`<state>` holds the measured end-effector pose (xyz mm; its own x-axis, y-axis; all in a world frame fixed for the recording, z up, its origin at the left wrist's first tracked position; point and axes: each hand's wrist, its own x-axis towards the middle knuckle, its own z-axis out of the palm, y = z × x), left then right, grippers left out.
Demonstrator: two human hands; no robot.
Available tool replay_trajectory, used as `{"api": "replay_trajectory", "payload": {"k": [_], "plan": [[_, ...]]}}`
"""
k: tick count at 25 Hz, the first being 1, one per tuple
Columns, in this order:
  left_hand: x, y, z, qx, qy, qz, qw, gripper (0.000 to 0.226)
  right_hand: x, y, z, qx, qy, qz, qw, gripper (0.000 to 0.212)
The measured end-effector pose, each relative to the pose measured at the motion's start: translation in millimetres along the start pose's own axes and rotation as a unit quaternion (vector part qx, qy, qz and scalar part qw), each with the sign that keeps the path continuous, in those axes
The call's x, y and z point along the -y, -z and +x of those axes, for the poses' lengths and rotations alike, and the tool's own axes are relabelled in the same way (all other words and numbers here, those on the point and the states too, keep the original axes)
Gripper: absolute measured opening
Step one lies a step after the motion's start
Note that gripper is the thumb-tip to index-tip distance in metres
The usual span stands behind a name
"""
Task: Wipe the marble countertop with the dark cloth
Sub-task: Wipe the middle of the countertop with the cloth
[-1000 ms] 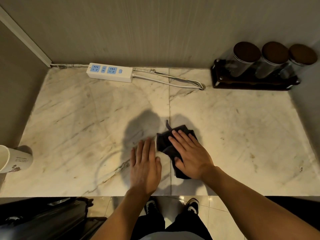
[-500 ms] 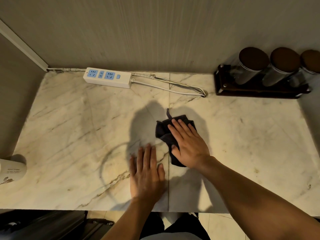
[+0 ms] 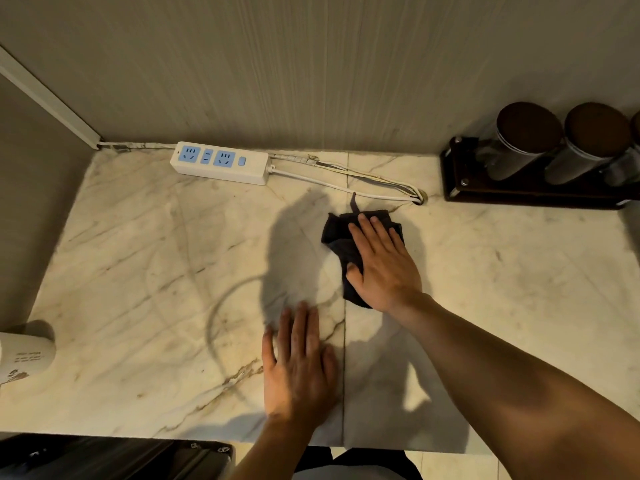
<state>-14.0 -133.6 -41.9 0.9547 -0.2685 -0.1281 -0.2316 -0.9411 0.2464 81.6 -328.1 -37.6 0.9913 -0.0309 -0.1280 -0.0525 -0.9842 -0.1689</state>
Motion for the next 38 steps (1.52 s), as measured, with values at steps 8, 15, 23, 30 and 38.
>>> {"api": "replay_trajectory", "payload": {"k": [8, 15, 23, 30, 38], "plan": [[1, 1, 0, 0.001, -0.001, 0.004, 1.000, 0.063, 3, -2, 9, -0.024, -0.098, 0.017, 0.995, 0.068], [0, 2, 1, 0.002, 0.000, 0.001, 1.000, 0.062, 13, -6, 4, -0.054, -0.227, 0.054, 0.971, 0.070], [2, -2, 0, 0.011, -0.003, 0.016, 1.000, 0.062, 17, -11, -5, -0.068, -0.277, 0.053, 0.957, 0.071], [2, -3, -1, 0.007, -0.002, 0.020, 1.000, 0.062, 19, -13, -25, -0.075, -0.287, 0.053, 0.954, 0.071], [3, -5, -2, -0.014, 0.000, 0.027, 1.000, 0.062, 24, -18, -62, -0.073, -0.295, 0.053, 0.951, 0.071]]}}
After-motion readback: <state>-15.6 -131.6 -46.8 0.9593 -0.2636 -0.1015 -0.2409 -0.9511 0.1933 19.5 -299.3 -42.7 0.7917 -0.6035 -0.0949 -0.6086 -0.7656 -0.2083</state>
